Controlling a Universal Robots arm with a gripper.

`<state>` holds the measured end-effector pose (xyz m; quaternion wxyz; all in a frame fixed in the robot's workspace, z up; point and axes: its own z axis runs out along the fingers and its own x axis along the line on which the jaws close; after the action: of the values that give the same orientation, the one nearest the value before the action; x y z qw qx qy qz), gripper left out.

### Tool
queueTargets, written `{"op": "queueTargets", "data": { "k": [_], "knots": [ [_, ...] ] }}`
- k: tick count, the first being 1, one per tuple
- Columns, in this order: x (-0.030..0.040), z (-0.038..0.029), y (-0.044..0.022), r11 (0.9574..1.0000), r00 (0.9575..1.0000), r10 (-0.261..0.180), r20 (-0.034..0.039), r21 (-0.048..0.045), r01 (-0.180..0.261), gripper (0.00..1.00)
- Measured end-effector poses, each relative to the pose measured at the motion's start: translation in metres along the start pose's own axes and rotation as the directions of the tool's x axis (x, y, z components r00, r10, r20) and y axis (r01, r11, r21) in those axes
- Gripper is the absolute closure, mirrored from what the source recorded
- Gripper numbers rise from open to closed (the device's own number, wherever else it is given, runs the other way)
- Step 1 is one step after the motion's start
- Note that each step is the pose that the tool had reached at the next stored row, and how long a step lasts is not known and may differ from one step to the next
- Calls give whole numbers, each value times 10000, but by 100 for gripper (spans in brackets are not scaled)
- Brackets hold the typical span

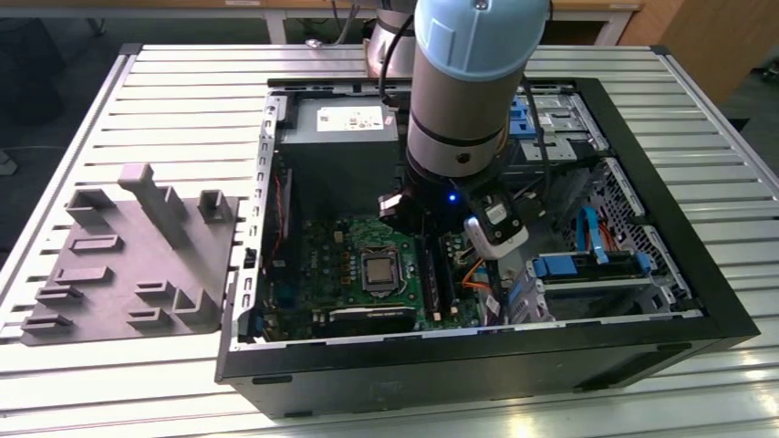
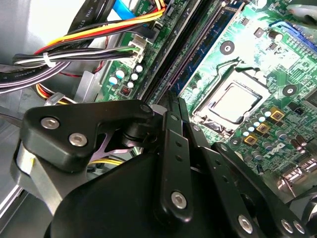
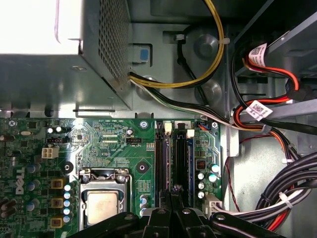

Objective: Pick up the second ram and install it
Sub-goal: 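Insert the second ram into the second slot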

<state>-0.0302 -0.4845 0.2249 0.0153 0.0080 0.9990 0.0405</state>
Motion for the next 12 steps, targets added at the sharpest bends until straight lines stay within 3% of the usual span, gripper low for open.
{"op": "queueTargets", "data": {
  "k": [12],
  "knots": [
    [0, 13, -1, 10000, 10000, 1, 0, -10, -1, 89]
  ]
}}
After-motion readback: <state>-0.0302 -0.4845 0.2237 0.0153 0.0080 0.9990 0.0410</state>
